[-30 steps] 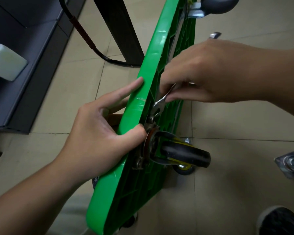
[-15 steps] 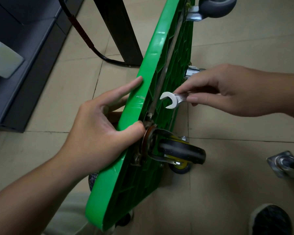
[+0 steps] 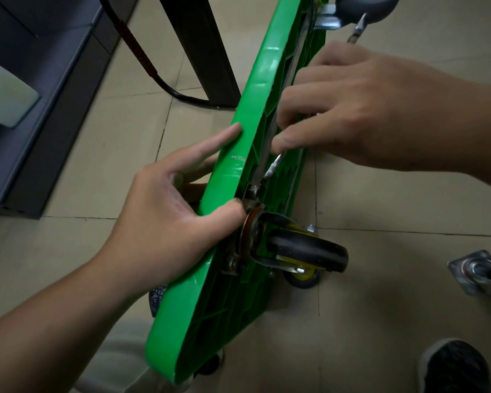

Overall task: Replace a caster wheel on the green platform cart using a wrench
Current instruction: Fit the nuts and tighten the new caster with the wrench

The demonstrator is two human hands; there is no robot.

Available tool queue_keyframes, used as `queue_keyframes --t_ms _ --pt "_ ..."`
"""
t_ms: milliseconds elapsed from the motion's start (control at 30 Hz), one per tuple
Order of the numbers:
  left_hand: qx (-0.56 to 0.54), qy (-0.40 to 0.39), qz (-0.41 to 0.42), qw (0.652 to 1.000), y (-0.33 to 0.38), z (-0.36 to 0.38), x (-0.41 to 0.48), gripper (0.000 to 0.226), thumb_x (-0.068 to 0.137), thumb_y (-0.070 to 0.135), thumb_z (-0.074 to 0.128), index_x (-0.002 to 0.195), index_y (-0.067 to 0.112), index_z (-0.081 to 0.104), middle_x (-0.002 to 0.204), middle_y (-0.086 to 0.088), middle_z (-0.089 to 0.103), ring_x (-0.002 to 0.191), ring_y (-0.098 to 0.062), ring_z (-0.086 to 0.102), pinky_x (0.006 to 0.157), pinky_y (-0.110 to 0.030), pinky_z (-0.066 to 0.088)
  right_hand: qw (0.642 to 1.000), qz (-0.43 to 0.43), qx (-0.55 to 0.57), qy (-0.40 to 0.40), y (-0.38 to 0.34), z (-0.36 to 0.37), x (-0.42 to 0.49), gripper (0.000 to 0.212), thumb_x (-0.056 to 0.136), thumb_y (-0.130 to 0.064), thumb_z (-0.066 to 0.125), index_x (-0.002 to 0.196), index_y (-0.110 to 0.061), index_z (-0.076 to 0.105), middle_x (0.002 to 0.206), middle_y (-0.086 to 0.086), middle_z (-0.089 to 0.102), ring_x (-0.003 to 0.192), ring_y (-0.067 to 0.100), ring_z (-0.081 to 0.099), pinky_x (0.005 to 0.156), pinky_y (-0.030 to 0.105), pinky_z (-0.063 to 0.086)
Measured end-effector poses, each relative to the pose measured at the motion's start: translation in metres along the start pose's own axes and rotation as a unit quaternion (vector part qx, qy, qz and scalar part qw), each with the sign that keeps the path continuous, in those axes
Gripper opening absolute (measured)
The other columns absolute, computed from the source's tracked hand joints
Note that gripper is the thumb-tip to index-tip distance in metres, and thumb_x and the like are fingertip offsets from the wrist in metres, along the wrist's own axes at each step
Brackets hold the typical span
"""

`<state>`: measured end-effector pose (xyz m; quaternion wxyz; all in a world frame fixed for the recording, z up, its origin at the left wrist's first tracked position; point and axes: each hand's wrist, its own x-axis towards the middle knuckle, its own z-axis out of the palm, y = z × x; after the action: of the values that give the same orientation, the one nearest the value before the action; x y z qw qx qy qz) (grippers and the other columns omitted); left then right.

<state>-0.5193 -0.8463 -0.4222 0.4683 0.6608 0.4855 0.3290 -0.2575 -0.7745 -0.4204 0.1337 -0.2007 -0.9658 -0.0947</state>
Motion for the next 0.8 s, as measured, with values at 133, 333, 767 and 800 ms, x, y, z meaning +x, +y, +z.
queue_keyframes --t_ms 133,333,767,800 --pt "-0.003 0.002 0.0 1.0 0.0 0.0 -0.001 0.076 0.08 0.006 0.076 0.149 0.03 0.056 0.129 0.01 0.073 0.103 -0.011 0.076 0.081 -0.026 0.063 1.0 0.016 0.012 -0.016 -0.001 0.002 0.004 0.03 0.104 -0.015 0.045 0.117 -0.015 0.072 0.104 0.012 0.065 0.094 0.034 0.062 0.091 0.05 0.042" --pt "-0.012 0.0 -0.005 1.0 0.001 0.0 -0.002 0.076 0.08 0.006 0.076 0.149 0.029 0.055 0.128 0.013 0.073 0.102 -0.011 0.077 0.081 -0.026 0.063 0.923 0.256 0.286 0.009 -0.022 0.019 -0.012 0.024 0.099 -0.047 0.056 0.105 -0.024 0.061 0.086 -0.006 0.06 0.075 0.01 0.059 0.07 0.035 0.054" --pt "0.0 0.006 -0.009 1.0 0.004 0.002 -0.002 0.075 0.079 0.011 0.075 0.148 0.032 0.056 0.126 0.014 0.073 0.101 -0.011 0.077 0.081 -0.029 0.064 0.706 0.449 0.532 0.13 -0.08 0.04 0.009 0.014 0.082 -0.028 0.085 0.083 -0.014 0.081 0.079 0.004 0.078 0.078 0.019 0.076 0.076 0.038 0.062" --pt "0.0 0.005 -0.008 1.0 0.004 0.002 -0.002 0.075 0.079 0.012 0.076 0.148 0.032 0.056 0.126 0.014 0.073 0.103 -0.011 0.076 0.082 -0.029 0.064 0.7 0.454 0.536 0.128 -0.082 0.042 0.008 0.015 0.082 -0.028 0.084 0.085 -0.014 0.081 0.081 0.005 0.079 0.082 0.024 0.076 0.08 0.047 0.061"
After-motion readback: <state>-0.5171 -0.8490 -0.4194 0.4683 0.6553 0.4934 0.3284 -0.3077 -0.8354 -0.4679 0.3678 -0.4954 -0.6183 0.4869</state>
